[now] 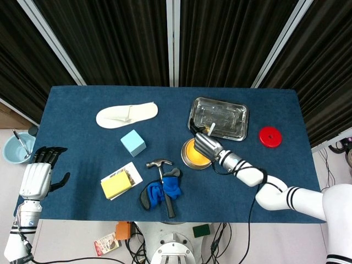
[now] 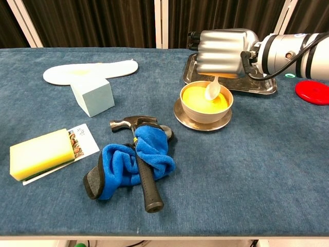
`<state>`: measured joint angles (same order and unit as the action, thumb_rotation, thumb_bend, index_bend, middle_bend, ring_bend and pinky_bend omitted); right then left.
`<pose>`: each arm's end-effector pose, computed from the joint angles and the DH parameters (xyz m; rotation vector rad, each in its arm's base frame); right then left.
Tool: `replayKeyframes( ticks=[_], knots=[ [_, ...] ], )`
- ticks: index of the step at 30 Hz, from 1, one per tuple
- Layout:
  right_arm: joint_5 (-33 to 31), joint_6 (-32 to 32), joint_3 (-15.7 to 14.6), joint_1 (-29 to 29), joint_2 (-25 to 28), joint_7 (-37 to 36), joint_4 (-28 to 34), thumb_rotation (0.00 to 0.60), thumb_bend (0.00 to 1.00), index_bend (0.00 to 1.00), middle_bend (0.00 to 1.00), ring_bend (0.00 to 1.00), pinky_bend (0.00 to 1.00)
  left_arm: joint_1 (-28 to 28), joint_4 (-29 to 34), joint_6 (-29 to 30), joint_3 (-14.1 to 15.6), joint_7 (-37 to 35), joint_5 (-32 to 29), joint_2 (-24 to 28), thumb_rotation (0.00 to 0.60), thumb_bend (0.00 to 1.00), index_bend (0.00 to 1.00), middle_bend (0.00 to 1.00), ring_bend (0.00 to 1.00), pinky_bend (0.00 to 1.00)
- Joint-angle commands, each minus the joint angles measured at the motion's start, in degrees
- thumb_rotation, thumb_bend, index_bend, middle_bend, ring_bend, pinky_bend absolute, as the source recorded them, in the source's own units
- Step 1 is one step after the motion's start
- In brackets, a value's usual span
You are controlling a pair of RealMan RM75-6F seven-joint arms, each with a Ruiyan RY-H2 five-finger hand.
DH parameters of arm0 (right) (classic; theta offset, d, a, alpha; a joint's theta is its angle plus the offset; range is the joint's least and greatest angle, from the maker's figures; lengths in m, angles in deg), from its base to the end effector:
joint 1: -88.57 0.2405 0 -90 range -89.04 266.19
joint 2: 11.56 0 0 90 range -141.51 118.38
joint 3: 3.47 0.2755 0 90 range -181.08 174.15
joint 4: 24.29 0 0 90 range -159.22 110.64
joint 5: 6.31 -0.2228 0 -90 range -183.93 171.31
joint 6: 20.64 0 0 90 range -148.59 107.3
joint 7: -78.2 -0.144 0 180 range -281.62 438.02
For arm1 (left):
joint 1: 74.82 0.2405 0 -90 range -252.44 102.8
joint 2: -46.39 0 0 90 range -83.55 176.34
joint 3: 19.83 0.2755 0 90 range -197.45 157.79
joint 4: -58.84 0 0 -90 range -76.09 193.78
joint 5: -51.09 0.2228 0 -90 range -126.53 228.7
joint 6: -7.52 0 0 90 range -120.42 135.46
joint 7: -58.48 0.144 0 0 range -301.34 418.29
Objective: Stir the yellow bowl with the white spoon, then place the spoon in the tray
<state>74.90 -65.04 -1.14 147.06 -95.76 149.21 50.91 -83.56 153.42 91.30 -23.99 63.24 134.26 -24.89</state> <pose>-0.1149 -0.4019 -0.0268 2.1020 0.7428 0.2521 -0.3041 0.2077 0.1123 -1.3710 -0.9549 -0.9932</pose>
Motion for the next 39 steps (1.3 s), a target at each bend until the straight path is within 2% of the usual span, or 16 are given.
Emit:
replayKeyframes(
  ticks=[1, 14, 30, 39],
  knots=[
    [-0.21, -0.15, -0.03, 0.21, -0.65, 0.99, -0.26, 0.6, 0.49, 0.67, 0.41, 0.17, 0.15, 0.03, -0.23, -0.06, 0.06, -0.21, 0.02, -0.16, 0.6, 0.26, 0.21, 0.21, 0.15, 0.12],
    [-1.32, -2.44, -0.55, -1.36, -3.42, 0.16, -0.07, 0.6, 0.49, 0.68, 0.41, 0.17, 0.15, 0.3, -1.34, -0.07, 0.27, -1.26, 0.15, -0.55, 0.6, 0.26, 0.21, 0.21, 0.15, 0.12],
    [0.01, -12.45, 0.45, -7.87, -6.33, -16.39, -3.36, 0.6, 0.51, 0.69, 0.42, 0.19, 0.15, 0.15, -1.15, -0.18, 0.06, -1.14, 0.36, -0.57, 0.6, 0.26, 0.21, 0.21, 0.15, 0.12],
    [2.55, -16.07, 1.28, -9.21, -5.13, -20.61, -4.44, 0.6, 0.51, 0.69, 0.42, 0.19, 0.15, -0.46, 0.29, -0.44, -0.39, 0.34, 0.54, -0.07, 0.6, 0.26, 0.21, 0.21, 0.15, 0.12]
  ],
)
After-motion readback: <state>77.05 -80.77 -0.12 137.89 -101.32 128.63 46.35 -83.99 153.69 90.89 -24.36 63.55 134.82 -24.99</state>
